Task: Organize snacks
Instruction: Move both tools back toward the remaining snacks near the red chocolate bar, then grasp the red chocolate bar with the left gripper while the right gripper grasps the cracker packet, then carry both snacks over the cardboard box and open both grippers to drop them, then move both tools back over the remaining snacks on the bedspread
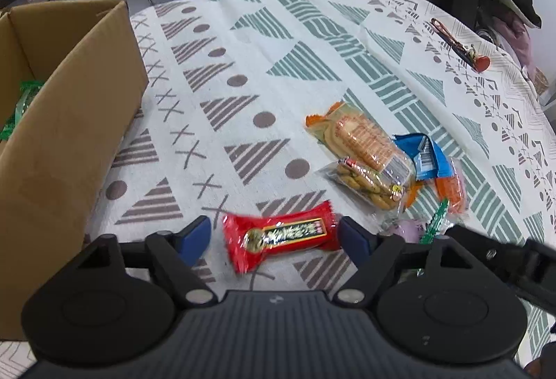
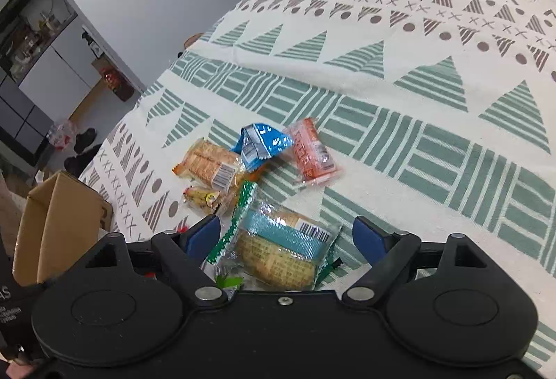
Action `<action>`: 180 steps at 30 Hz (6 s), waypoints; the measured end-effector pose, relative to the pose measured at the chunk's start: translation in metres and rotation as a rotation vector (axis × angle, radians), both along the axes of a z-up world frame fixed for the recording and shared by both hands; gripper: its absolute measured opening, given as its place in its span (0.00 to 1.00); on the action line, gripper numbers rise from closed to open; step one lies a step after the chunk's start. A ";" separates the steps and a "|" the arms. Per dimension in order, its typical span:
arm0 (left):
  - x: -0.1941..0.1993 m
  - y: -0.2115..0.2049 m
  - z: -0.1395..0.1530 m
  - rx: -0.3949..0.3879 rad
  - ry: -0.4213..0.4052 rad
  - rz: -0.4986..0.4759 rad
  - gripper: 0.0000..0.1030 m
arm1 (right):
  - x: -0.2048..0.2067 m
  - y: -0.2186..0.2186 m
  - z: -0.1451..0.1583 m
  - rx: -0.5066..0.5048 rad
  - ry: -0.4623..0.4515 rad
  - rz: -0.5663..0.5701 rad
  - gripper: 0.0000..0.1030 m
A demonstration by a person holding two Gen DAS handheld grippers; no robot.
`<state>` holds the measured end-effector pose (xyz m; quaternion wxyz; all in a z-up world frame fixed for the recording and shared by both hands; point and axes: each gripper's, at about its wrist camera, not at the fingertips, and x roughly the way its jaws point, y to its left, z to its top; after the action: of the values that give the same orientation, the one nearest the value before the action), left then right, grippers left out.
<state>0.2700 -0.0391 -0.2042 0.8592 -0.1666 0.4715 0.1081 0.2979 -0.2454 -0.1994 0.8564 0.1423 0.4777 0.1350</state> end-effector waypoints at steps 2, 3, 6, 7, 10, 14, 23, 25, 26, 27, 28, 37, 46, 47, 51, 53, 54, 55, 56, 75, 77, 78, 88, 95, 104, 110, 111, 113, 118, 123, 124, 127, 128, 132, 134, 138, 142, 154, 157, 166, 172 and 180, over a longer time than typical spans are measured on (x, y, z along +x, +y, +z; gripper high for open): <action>0.001 0.001 0.001 -0.003 -0.004 0.008 0.68 | 0.002 0.000 -0.005 -0.007 0.021 0.001 0.78; 0.001 0.001 0.001 -0.004 -0.005 0.010 0.65 | 0.003 -0.001 -0.007 -0.006 0.028 0.000 0.78; 0.002 -0.002 0.002 0.005 -0.007 -0.007 0.60 | 0.002 -0.001 -0.008 -0.007 0.024 0.004 0.68; 0.001 -0.002 0.002 0.008 -0.007 -0.011 0.59 | 0.002 0.000 -0.009 -0.010 0.026 0.008 0.65; 0.000 -0.003 0.004 -0.008 -0.014 -0.016 0.49 | 0.000 0.001 -0.008 -0.023 0.019 0.022 0.57; -0.003 -0.004 0.006 -0.019 -0.009 -0.019 0.41 | -0.002 0.000 -0.005 -0.027 0.014 0.020 0.52; -0.017 0.003 0.012 -0.015 -0.011 0.007 0.36 | -0.015 -0.001 0.010 -0.039 -0.023 0.019 0.48; -0.020 0.005 0.016 -0.016 -0.016 0.009 0.36 | -0.018 -0.003 0.014 -0.035 -0.034 0.012 0.48; -0.022 0.005 0.019 -0.012 -0.022 0.007 0.36 | -0.020 -0.004 0.015 -0.033 -0.039 0.011 0.48; -0.024 0.005 0.022 -0.008 -0.028 0.004 0.36 | -0.021 -0.003 0.017 -0.032 -0.044 0.009 0.48; -0.026 0.005 0.026 -0.006 -0.034 0.003 0.36 | -0.023 -0.004 0.019 -0.029 -0.050 0.008 0.47; -0.042 0.009 0.068 0.005 -0.100 -0.001 0.36 | -0.040 -0.005 0.040 -0.001 -0.119 0.003 0.47; -0.063 0.015 0.101 0.024 -0.143 0.027 0.36 | -0.056 -0.003 0.064 0.014 -0.183 -0.047 0.47; -0.066 0.016 0.104 0.027 -0.149 0.028 0.36 | -0.059 -0.002 0.066 0.015 -0.191 -0.051 0.47; -0.075 0.020 0.118 0.035 -0.175 0.036 0.36 | -0.070 0.006 0.080 0.015 -0.229 -0.044 0.47; -0.080 0.023 0.124 0.035 -0.187 0.041 0.36 | -0.074 0.010 0.086 0.027 -0.239 -0.044 0.47; -0.082 0.025 0.127 0.035 -0.193 0.045 0.36 | -0.076 0.012 0.089 0.031 -0.245 -0.042 0.47; -0.085 0.028 0.131 0.035 -0.199 0.049 0.36 | -0.078 0.016 0.093 0.033 -0.253 -0.037 0.47; -0.087 0.030 0.133 0.036 -0.204 0.052 0.36 | -0.080 0.019 0.095 0.035 -0.258 -0.033 0.47; -0.123 0.101 0.175 0.021 -0.290 0.160 0.36 | -0.105 0.087 0.131 0.081 -0.303 0.050 0.47; -0.126 0.109 0.177 0.018 -0.294 0.172 0.36 | -0.105 0.095 0.133 0.083 -0.304 0.061 0.47; -0.128 0.114 0.178 0.017 -0.295 0.179 0.36 | -0.105 0.099 0.134 0.084 -0.304 0.067 0.47; -0.134 0.158 0.168 -0.028 -0.277 0.254 0.36 | -0.104 0.141 0.135 0.074 -0.293 0.125 0.47; -0.131 0.182 0.158 -0.068 -0.272 0.292 0.37 | -0.103 0.171 0.134 0.069 -0.278 0.162 0.47; -0.137 0.212 0.156 -0.068 -0.250 0.363 0.54 | -0.098 0.205 0.132 0.067 -0.255 0.206 0.47; -0.145 0.231 0.161 -0.062 -0.246 0.408 0.62 | -0.095 0.227 0.131 0.092 -0.233 0.233 0.47; -0.146 0.234 0.161 -0.059 -0.245 0.413 0.65 | -0.095 0.231 0.131 0.104 -0.230 0.240 0.47; -0.150 0.239 0.164 -0.050 -0.244 0.424 0.69 | -0.093 0.237 0.131 0.142 -0.216 0.257 0.53; -0.156 0.248 0.169 -0.029 -0.233 0.454 0.76 | -0.094 0.240 0.133 0.158 -0.201 0.261 0.56; -0.157 0.243 0.169 -0.020 -0.226 0.442 0.80 | -0.096 0.227 0.134 0.140 -0.197 0.240 0.57; -0.156 0.241 0.169 -0.023 -0.224 0.437 0.81 | -0.097 0.224 0.134 0.137 -0.195 0.237 0.58; -0.155 0.232 0.169 -0.018 -0.220 0.414 0.81 | -0.099 0.211 0.134 0.121 -0.197 0.219 0.61; -0.155 0.228 0.170 -0.013 -0.221 0.404 0.83 | -0.099 0.207 0.134 0.116 -0.198 0.214 0.61; -0.155 0.211 0.173 0.003 -0.237 0.370 0.89 | -0.102 0.190 0.135 0.098 -0.203 0.190 0.67; -0.154 0.204 0.174 0.008 -0.238 0.354 0.90 | -0.103 0.181 0.135 0.086 -0.208 0.177 0.73; -0.153 0.192 0.174 0.016 -0.230 0.335 0.90 | -0.105 0.163 0.135 0.074 -0.212 0.150 0.74; -0.152 0.178 0.176 0.022 -0.230 0.318 0.90 | -0.108 0.143 0.135 0.054 -0.224 0.112 0.85; -0.152 0.131 0.177 0.047 -0.270 0.271 0.90 | -0.115 0.081 0.133 0.000 -0.231 0.026 0.97; -0.150 0.121 0.178 0.052 -0.264 0.260 0.90 | -0.115 0.065 0.132 -0.007 -0.232 0.004 0.99; -0.145 0.085 0.174 0.079 -0.231 0.196 0.90 | -0.121 0.032 0.129 -0.044 -0.232 -0.017 1.00; -0.144 0.063 0.168 0.099 -0.211 0.156 0.90 | -0.127 0.018 0.126 -0.088 -0.236 -0.007 1.00; -0.139 0.043 0.155 0.095 -0.180 0.110 0.90 | -0.128 -0.003 0.116 -0.102 -0.213 -0.052 1.00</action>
<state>0.1312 0.0040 -0.0490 0.8977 -0.1607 0.3770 0.1620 0.1701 -0.2479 -0.0837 0.9115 0.0959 0.3865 0.1028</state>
